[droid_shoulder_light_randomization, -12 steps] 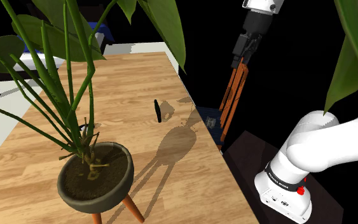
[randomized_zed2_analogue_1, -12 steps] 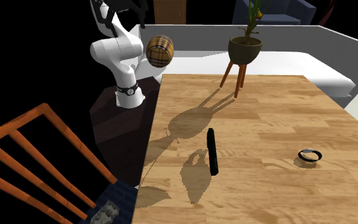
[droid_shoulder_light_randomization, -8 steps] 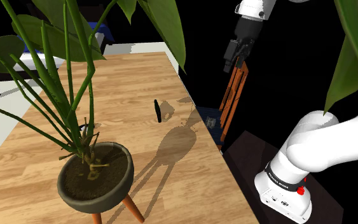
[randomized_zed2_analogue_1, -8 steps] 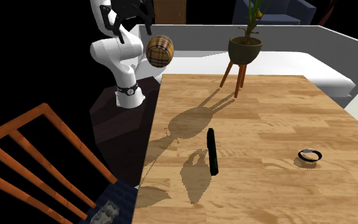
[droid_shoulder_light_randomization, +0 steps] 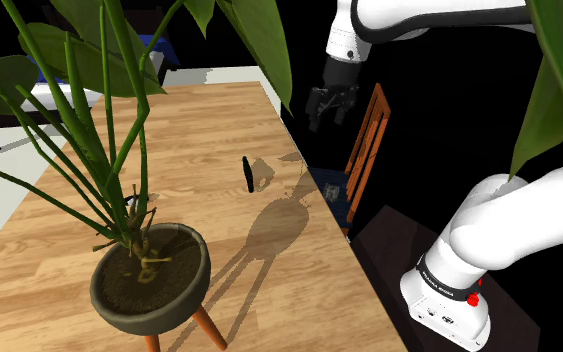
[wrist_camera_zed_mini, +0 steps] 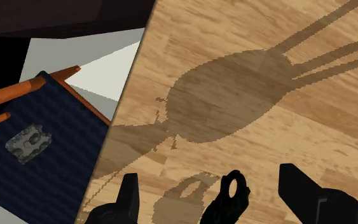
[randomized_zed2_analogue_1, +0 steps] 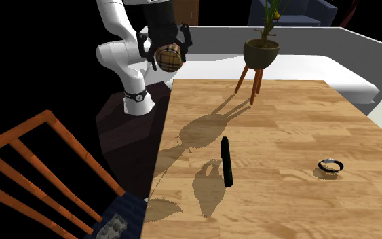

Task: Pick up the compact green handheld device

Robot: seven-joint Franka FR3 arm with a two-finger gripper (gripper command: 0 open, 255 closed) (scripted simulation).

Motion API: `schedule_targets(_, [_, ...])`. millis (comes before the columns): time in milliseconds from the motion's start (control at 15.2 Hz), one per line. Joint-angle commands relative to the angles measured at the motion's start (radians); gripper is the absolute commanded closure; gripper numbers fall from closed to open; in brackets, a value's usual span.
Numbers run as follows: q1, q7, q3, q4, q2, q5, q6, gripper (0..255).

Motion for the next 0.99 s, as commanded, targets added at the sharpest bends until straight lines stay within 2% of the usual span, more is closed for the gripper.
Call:
schedule_targets(0, [-0.004,0.056,0.035,0.007,0.066,0.002,0.063,0])
schedule_targets(462, [-0.030,0.241,0.130,0.084,0.312,-0.041,0.234,0])
schedule_targets(924, [-0.043,0.450,0.184,0.232,0.589,-0.153,0.346,0])
